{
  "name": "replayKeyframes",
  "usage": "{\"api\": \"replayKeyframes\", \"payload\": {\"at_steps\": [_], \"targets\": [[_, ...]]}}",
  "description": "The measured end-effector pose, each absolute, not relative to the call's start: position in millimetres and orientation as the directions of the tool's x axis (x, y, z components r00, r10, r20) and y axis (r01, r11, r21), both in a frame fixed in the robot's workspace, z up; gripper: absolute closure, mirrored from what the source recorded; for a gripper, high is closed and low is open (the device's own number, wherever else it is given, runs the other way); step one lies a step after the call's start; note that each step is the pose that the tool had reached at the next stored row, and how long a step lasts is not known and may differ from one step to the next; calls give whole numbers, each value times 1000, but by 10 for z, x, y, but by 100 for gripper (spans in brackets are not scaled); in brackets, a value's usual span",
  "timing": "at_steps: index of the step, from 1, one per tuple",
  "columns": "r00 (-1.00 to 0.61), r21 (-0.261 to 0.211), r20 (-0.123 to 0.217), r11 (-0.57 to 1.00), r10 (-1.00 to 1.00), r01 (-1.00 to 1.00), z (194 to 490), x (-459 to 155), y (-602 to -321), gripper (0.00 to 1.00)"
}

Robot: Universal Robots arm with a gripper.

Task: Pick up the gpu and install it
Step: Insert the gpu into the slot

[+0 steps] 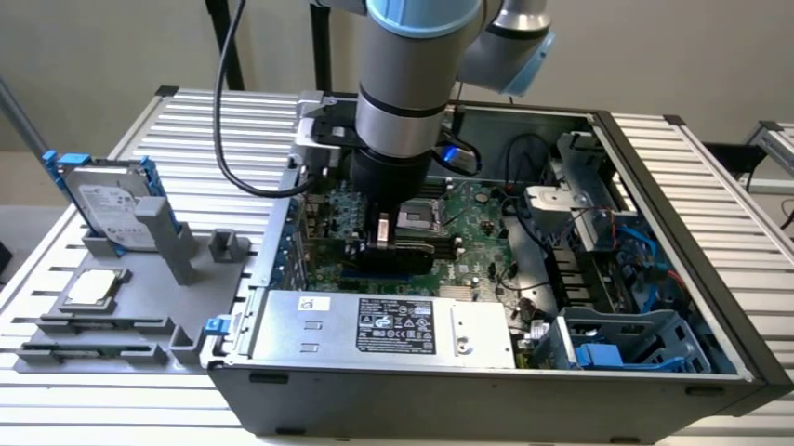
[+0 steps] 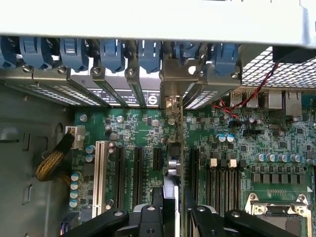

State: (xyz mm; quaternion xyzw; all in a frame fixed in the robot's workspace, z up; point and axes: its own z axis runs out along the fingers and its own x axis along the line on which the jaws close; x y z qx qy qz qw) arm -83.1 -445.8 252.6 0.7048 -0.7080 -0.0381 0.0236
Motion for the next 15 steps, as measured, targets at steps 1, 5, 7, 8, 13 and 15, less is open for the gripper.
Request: {"api": "replayKeyframes", "payload": {"at_steps": [1, 5, 7, 8, 13, 15], "targets": [[-5, 87, -20, 4, -1000, -996, 2524, -824, -4458, 73], [-5, 87, -20, 3, -1000, -996, 2523, -819, -4455, 73], [-5, 87, -20, 3, -1000, -996, 2523, -819, -4440, 73], [-5, 87, -20, 3, -1000, -996, 2523, -818, -4430, 73], [-5, 87, -21, 3, -1000, -996, 2521, -823, -4428, 73], [-5, 87, -21, 3, -1000, -996, 2520, -828, -4431, 73]]}}
